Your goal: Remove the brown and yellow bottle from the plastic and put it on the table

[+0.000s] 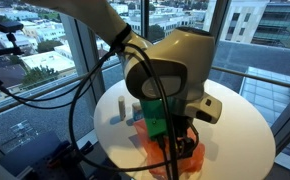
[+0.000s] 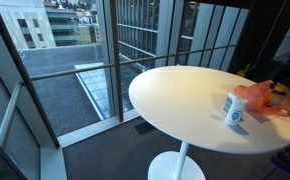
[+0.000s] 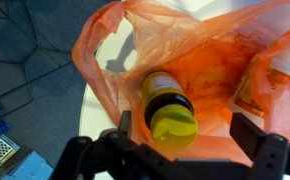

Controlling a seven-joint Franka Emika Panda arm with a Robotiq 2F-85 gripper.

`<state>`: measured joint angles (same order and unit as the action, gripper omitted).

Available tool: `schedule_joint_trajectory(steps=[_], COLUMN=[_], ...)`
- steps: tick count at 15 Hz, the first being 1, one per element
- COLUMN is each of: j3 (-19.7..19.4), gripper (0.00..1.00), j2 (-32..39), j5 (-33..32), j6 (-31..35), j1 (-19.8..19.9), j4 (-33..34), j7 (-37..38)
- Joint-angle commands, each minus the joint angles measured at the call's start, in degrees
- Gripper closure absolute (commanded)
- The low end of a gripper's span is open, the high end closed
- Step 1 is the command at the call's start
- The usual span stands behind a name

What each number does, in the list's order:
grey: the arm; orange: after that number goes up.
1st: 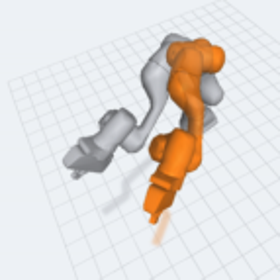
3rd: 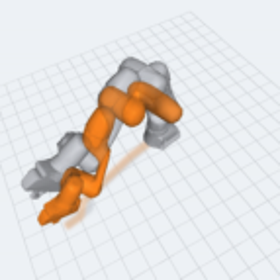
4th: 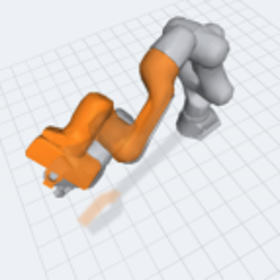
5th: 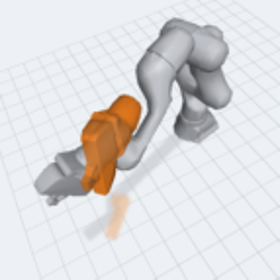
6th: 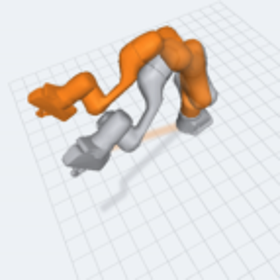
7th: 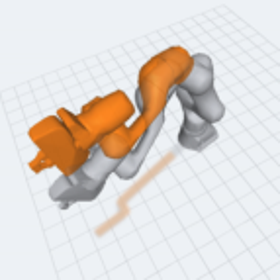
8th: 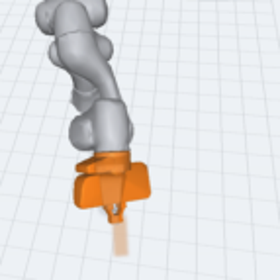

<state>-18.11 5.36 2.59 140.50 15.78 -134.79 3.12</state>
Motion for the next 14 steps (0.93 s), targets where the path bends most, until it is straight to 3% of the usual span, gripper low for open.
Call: schedule_joint_trajectory(steps=[1,9,14], j3=[-0.1,0.1,1.0], gripper=[0.15,0.78,0.80], j2=[1.1,-2.0,-8.0], j5=[-1.7,-2.7,-4.3], j6=[0.0,-0.8,-3.1], j1=[0.6,0.4,-0.2], j4=[1.5,-0.1,-2.6], j7=[0.5,-0.8,-1.2])
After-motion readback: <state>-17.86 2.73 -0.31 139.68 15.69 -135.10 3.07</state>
